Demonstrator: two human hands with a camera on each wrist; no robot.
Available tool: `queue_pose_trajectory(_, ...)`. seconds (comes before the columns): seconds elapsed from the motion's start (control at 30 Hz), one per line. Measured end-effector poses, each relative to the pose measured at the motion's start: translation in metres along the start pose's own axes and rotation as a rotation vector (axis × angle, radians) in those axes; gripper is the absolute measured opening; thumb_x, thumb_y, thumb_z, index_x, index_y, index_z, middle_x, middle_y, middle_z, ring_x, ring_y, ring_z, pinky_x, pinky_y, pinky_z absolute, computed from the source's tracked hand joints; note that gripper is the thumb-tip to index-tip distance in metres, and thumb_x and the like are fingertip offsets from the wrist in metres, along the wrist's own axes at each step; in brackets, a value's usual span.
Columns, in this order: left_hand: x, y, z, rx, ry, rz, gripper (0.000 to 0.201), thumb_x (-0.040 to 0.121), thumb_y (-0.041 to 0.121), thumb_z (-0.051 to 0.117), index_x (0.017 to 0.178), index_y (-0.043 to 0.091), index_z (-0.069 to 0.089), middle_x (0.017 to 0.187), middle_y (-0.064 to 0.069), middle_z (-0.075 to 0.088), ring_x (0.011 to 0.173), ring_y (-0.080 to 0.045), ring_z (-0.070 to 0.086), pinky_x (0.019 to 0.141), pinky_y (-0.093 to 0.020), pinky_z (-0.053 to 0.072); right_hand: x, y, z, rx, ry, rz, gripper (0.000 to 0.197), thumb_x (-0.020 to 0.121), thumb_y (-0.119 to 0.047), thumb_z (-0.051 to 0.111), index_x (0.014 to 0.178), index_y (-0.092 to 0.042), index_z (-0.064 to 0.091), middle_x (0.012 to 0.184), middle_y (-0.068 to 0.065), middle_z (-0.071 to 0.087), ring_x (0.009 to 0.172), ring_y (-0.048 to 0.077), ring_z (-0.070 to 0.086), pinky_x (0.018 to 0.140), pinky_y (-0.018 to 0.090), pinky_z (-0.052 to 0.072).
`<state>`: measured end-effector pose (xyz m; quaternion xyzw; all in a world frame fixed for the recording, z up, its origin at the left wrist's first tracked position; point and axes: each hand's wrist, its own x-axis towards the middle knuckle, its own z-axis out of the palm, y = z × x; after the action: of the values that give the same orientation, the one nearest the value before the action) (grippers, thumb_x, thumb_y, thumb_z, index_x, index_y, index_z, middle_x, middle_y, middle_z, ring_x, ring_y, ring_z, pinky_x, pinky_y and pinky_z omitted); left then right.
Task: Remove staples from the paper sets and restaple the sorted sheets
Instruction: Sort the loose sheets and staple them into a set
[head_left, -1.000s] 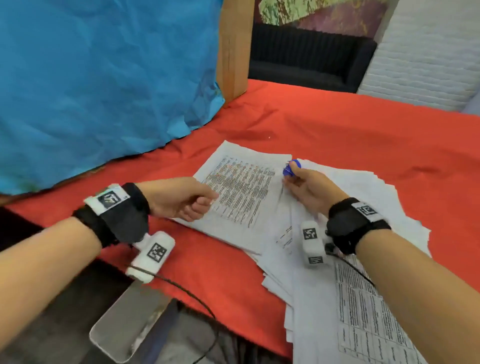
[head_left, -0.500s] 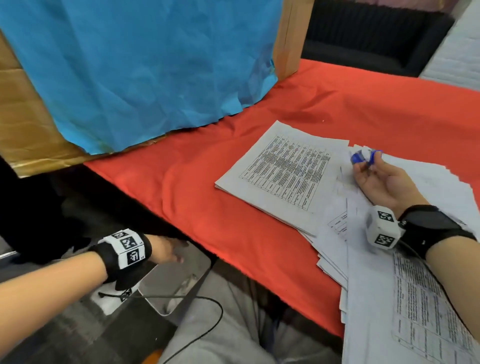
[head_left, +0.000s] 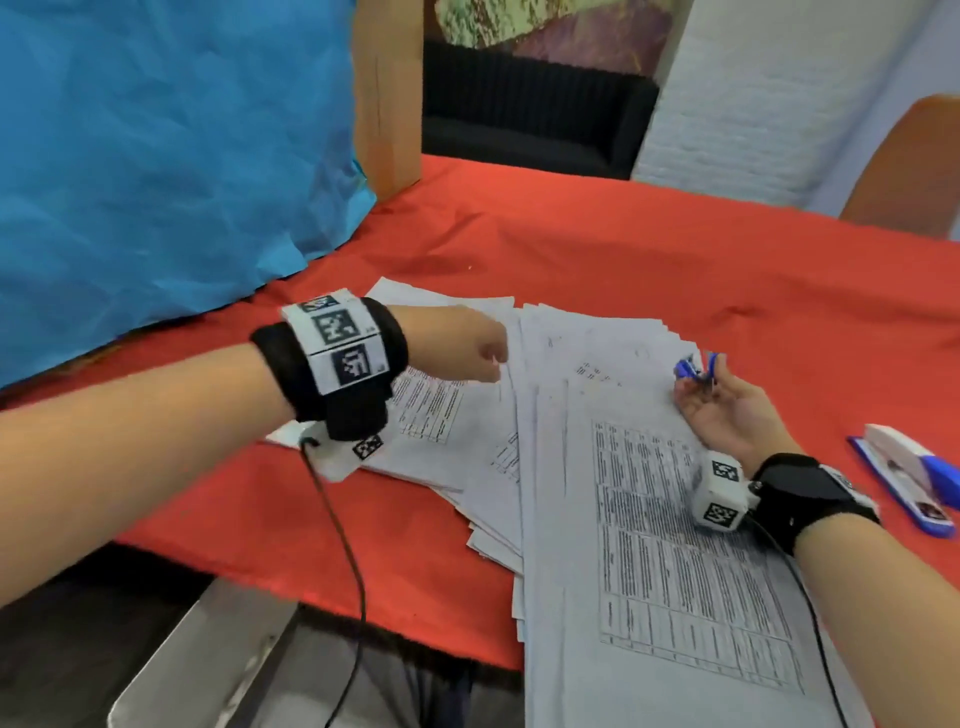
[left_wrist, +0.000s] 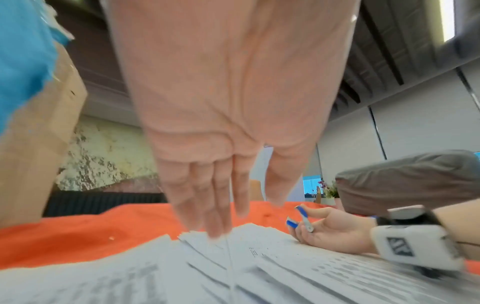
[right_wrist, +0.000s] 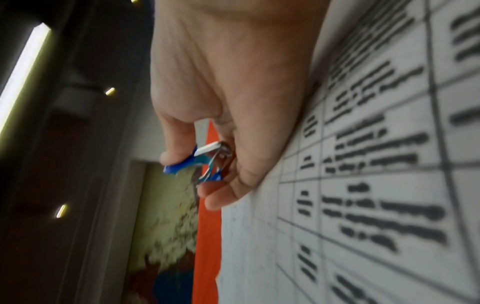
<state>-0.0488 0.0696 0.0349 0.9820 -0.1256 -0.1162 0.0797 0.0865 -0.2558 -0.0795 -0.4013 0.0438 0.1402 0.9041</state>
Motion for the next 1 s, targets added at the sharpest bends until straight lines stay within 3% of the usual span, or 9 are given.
queue_pose_trajectory(0.13,0.092,0.052,0.015,-0.152,0.047,0.080,0.042,0.099,0.032,0.042,0.137,0.014,0.043,0.135,-0.004,0.052,0.122,-0.022,0.049,0.100,-0.030,0.039,-0.002,0.003,-0.007,0.075,-0.004,-0.025,0.055,0.029,-0.023,0.100,0.074,-0.007,0.073,0.086,0.011,0.068,0.071,0.015,0.062,0.076,0.025,0.055)
queue_pose_trajectory(0.23,0.136,0.075,0.037,-0.102,-0.052,0.021,0.050,0.098,0.047,0.035,0.128,0.009,0.050,0.126,-0.010,0.058,0.112,-0.027,0.054,0.090,-0.032,0.040,-0.007,0.004,-0.001,0.122,0.055,-0.011,0.018,0.071,-0.021,0.080,0.065,-0.007,0.072,0.092,0.012,0.062,0.075,0.015,0.057,0.072,0.025,0.055)
queue_pose_trajectory(0.3,0.154,0.081,0.045,-0.061,-0.082,-0.029,0.058,0.096,0.055,0.034,0.114,0.005,0.056,0.113,-0.010,0.062,0.101,-0.027,0.056,0.081,-0.031,0.039,-0.008,0.003,-0.001,0.156,0.072,-0.005,0.037,0.086,-0.025,0.061,0.057,-0.006,0.072,0.092,0.012,0.059,0.077,0.015,0.054,0.076,0.026,0.052)
queue_pose_trajectory(0.5,0.164,0.063,0.038,-0.278,-0.262,-0.199,0.071,0.079,0.068,0.051,0.134,0.023,0.048,0.134,0.000,0.049,0.128,-0.023,0.043,0.108,-0.037,0.031,-0.009,0.000,-0.004,0.211,0.095,0.006,0.039,0.090,-0.024,0.059,0.061,-0.001,0.073,0.093,0.014,0.059,0.076,0.017,0.053,0.081,0.028,0.048)
queue_pose_trajectory(0.57,0.158,0.050,0.033,-0.527,-0.411,-0.248,0.064,0.068,0.062,0.065,0.119,0.023,0.057,0.108,-0.001,0.056,0.099,-0.024,0.058,0.087,-0.031,0.048,-0.009,0.001,-0.003,0.208,0.090,0.011,0.033,0.083,-0.024,0.063,0.062,0.000,0.074,0.093,0.014,0.058,0.076,0.017,0.054,0.081,0.029,0.048)
queue_pose_trajectory(0.63,0.150,0.039,0.026,-0.661,-0.578,-0.211,0.073,0.053,0.058,0.073,0.109,0.012,0.061,0.087,-0.007,0.062,0.068,-0.023,0.058,0.060,-0.023,0.049,-0.009,0.001,-0.003,0.203,0.091,0.002,0.034,0.083,-0.024,0.063,0.061,0.000,0.073,0.094,0.014,0.058,0.076,0.017,0.054,0.082,0.029,0.047)
queue_pose_trajectory(0.77,0.128,0.019,0.028,-1.144,-0.678,-0.069,0.069,0.053,0.047,0.085,0.110,0.011,0.069,0.114,-0.012,0.065,0.098,-0.029,0.062,0.094,-0.043,0.046,-0.010,0.001,-0.006,0.205,0.083,-0.008,0.043,0.093,-0.024,0.057,0.060,-0.001,0.073,0.093,0.013,0.058,0.077,0.017,0.053,0.081,0.028,0.047)
queue_pose_trajectory(0.9,0.087,-0.002,0.050,-1.477,-1.036,0.204,0.054,0.093,0.041,0.050,0.135,0.007,0.048,0.134,-0.019,0.054,0.119,-0.037,0.054,0.101,-0.050,0.041,-0.010,0.000,-0.006,0.206,0.071,-0.016,0.035,0.092,-0.023,0.058,0.070,0.000,0.072,0.090,0.013,0.059,0.077,0.017,0.054,0.079,0.029,0.048)
queue_pose_trajectory(1.0,0.056,0.020,0.068,-1.315,-0.896,0.117,0.053,0.070,0.027,0.081,0.117,0.007,0.066,0.118,-0.016,0.066,0.105,-0.030,0.066,0.090,-0.044,0.052,-0.006,0.002,-0.007,0.212,0.078,-0.025,0.023,0.093,-0.021,0.057,0.085,0.000,0.065,0.091,0.014,0.060,0.079,0.018,0.057,0.076,0.029,0.053)
